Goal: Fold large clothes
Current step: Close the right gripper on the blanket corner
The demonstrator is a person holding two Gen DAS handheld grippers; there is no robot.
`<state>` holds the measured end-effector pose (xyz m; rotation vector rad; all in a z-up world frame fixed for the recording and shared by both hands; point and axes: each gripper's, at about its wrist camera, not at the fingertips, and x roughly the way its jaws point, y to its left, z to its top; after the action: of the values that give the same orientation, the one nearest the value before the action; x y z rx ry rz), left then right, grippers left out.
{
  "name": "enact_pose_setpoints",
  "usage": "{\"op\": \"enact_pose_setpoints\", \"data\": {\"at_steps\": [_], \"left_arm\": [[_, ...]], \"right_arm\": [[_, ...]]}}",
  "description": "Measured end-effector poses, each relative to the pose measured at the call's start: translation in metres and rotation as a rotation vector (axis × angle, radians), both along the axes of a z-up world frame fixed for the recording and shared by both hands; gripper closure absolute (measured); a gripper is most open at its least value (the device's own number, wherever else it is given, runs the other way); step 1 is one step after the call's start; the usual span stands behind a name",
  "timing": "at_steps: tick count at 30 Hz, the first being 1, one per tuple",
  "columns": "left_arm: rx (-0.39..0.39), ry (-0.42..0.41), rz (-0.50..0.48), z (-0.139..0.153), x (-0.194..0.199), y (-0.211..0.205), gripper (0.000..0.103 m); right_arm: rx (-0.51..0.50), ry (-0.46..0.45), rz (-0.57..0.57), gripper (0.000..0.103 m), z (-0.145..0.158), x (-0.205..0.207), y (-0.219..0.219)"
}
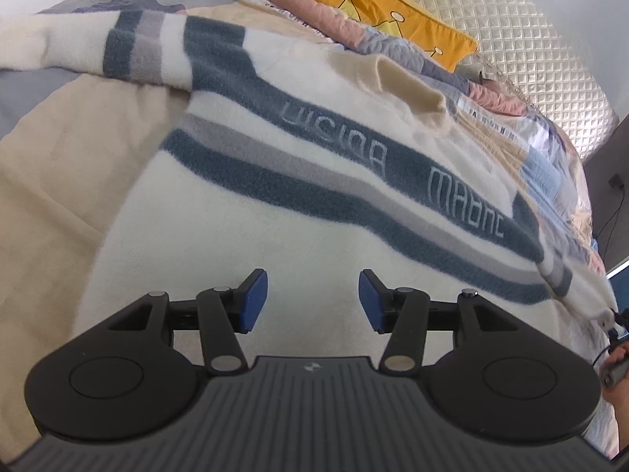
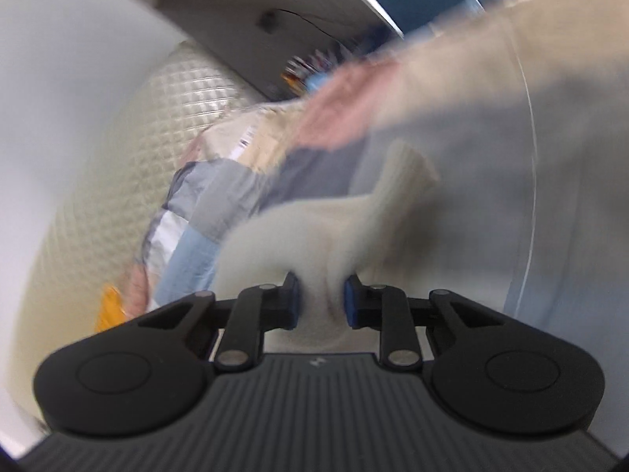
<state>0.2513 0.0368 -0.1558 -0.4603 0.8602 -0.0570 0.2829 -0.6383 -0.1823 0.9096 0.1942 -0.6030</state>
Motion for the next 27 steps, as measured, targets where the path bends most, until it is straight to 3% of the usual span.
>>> {"op": "enact_pose_setpoints", "data": {"at_steps": [3,7,14,18,22,23,24,27], "left_arm": [[-0.022,-0.020,-0.021,0.006,0.001,-0.002,0.046],[0.015,-0.052,-0.061,0.013,-0.001,-0.012,0.046],[0.038,-0.058,-0.060,0.016,-0.003,-0.019,0.046],[0.033,-0.050,-0.066,0.016,-0.004,-0.018,0.046],[0.058,-0.044,-0.102,0.016,-0.004,-0.024,0.046],[0.068,-0.047,-0.115,0.016,-0.004,-0.027,0.046],[0.081,-0.047,-0.128,0.016,-0.005,-0.030,0.046],[0.108,-0.040,-0.141,0.017,-0.007,-0.037,0.046]], "right_arm": [[-0.079,0.024,0.046,0.078,0.022,-0.008,-0.013],[-0.107,0.042,0.092,0.077,0.037,-0.010,-0.022],[0.036,0.108,0.071,0.072,-0.008,-0.029,-0.028],[0.136,0.088,0.012,0.047,-0.026,-0.055,-0.032],[0.202,0.064,-0.017,0.041,-0.032,-0.076,-0.030],[0.216,0.046,-0.017,0.033,-0.032,-0.080,-0.028],[0.214,0.042,-0.012,0.028,-0.033,-0.081,-0.024],[0.176,0.044,0.039,0.027,-0.030,-0.076,-0.012]]}}
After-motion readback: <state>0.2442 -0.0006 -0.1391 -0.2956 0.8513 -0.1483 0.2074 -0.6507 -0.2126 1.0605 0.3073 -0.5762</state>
